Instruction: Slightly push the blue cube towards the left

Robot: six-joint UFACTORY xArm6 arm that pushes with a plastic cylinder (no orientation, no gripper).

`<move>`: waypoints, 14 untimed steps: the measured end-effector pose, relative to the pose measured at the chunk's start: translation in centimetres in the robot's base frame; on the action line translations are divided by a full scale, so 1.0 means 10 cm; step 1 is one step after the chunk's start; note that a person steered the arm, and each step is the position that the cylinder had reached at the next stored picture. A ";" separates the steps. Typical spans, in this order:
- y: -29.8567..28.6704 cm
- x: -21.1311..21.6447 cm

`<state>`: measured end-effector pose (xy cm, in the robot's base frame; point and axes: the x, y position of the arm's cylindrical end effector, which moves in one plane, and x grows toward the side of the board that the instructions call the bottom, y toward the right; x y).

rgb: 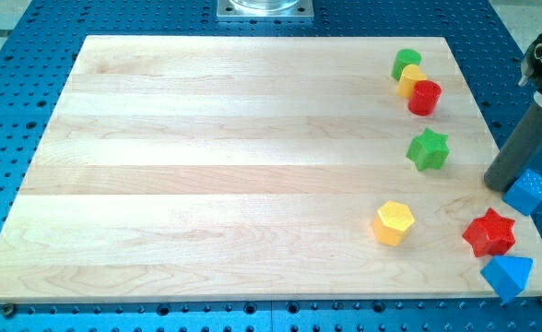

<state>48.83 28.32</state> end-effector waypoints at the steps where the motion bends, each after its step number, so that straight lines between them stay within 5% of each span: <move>1: 0.06 -0.27; 3: 0.33 -0.74; 5: 0.61 -0.59; 7: 0.10 -0.11; 10: 0.62 -0.61; 14: 0.62 -0.32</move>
<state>45.65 34.48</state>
